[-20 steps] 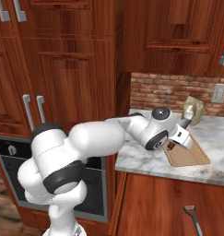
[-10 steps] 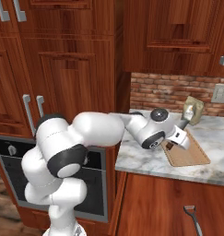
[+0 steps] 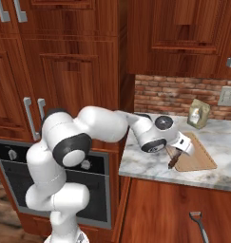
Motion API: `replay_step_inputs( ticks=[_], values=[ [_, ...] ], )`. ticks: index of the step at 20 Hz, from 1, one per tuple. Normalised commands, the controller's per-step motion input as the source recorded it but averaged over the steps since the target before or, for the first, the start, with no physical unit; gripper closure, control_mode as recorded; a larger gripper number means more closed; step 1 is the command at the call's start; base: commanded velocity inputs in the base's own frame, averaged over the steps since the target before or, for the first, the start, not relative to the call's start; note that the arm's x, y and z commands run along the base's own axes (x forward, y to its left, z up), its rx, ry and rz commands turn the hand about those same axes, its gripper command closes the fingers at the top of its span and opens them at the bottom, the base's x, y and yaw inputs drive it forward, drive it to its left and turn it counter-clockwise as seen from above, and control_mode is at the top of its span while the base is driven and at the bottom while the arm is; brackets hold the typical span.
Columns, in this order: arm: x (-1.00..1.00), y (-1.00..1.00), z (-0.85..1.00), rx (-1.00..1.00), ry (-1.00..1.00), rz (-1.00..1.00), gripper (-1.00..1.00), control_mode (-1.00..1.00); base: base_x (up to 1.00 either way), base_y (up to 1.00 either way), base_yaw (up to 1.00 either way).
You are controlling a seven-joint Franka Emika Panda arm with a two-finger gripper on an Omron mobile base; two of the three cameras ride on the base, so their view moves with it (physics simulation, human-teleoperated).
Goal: Open the drawer on the right and place the cutting tools on the cutting board.
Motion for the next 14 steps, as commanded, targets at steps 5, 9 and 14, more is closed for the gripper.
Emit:
replay_step_inputs(
  ticks=[5,9,14],
  values=[
    [-0.09,0.0,0.18,0.01,0.0,0.0,-1.0,-1.0,0.0,0.0,0.0],
    [-0.58,-0.1,0.63,0.06,0.0,-0.03,-1.0,-1.0,0.0,0.0,0.0],
    [-0.94,-0.32,0.49,0.06,0.05,-0.01,-1.0,-1.0,0.0,0.0,0.0]
  ],
)
